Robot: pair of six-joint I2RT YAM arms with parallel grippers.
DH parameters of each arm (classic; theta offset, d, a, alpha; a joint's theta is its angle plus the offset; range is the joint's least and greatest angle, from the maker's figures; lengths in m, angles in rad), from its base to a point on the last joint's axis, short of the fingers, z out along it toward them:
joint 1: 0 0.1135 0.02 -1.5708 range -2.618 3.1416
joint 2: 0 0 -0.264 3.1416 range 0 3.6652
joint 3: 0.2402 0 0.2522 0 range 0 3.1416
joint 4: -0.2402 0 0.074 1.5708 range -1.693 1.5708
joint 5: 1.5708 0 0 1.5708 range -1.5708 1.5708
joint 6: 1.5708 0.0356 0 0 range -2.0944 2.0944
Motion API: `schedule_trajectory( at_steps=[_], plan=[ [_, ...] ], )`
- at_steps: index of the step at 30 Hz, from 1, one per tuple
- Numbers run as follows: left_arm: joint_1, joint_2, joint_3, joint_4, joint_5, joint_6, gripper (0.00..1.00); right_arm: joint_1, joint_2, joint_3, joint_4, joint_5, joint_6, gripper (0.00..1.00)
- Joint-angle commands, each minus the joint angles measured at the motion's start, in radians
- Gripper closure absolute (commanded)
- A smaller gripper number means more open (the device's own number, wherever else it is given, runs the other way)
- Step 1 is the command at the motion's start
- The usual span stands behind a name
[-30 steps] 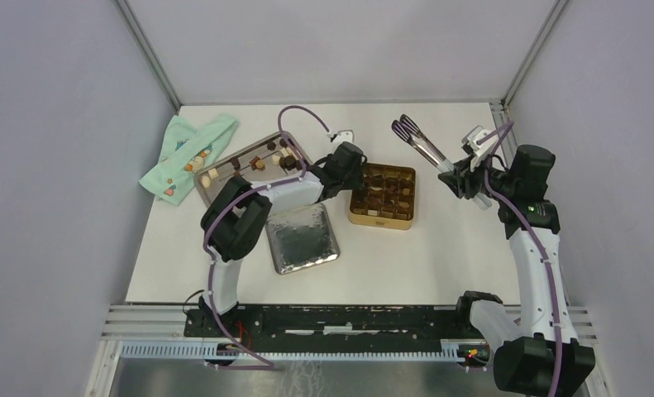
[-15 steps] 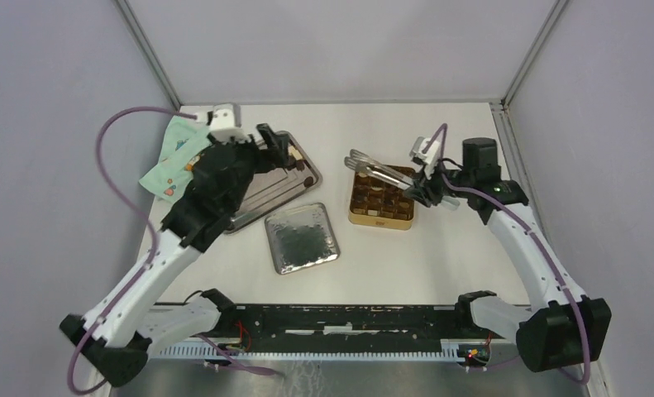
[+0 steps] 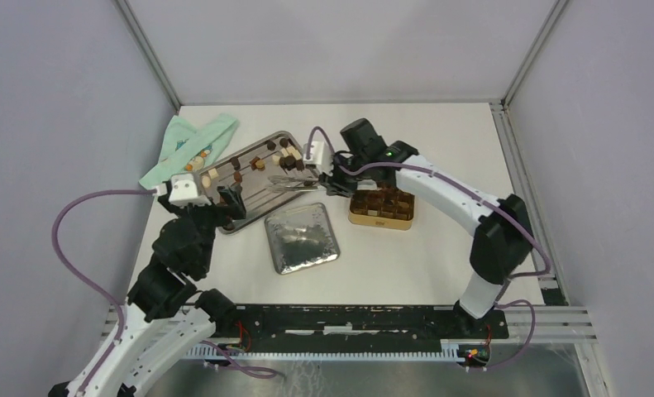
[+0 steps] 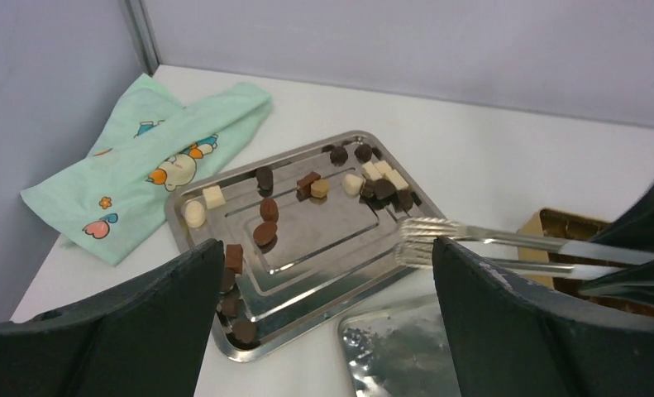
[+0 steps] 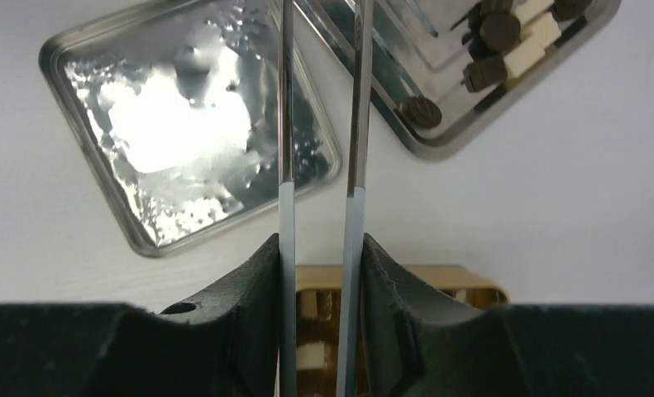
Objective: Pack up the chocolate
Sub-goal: Place the packing box at the center of the board, then pick up the fake chocolate from the plate.
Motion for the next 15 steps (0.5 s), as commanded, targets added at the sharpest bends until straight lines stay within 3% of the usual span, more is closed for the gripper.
schedule_trajectory(
  at_steps=[1, 5, 15],
  plan=[
    [0.006, -0.091, -0.020, 0.045, -0.076, 0.047, 0.00, 0.085, 0.167, 0.222, -0.012, 0.085, -0.006, 0.60],
    [0.007, -0.106, -0.023, 0.048, -0.075, 0.047, 0.00, 0.129, 0.340, 0.406, -0.036, 0.126, 0.018, 0.60],
    [0.013, -0.113, -0.022, 0.052, -0.055, 0.048, 0.00, 0.159, 0.540, 0.566, 0.017, 0.180, 0.087, 0.59]
  ],
)
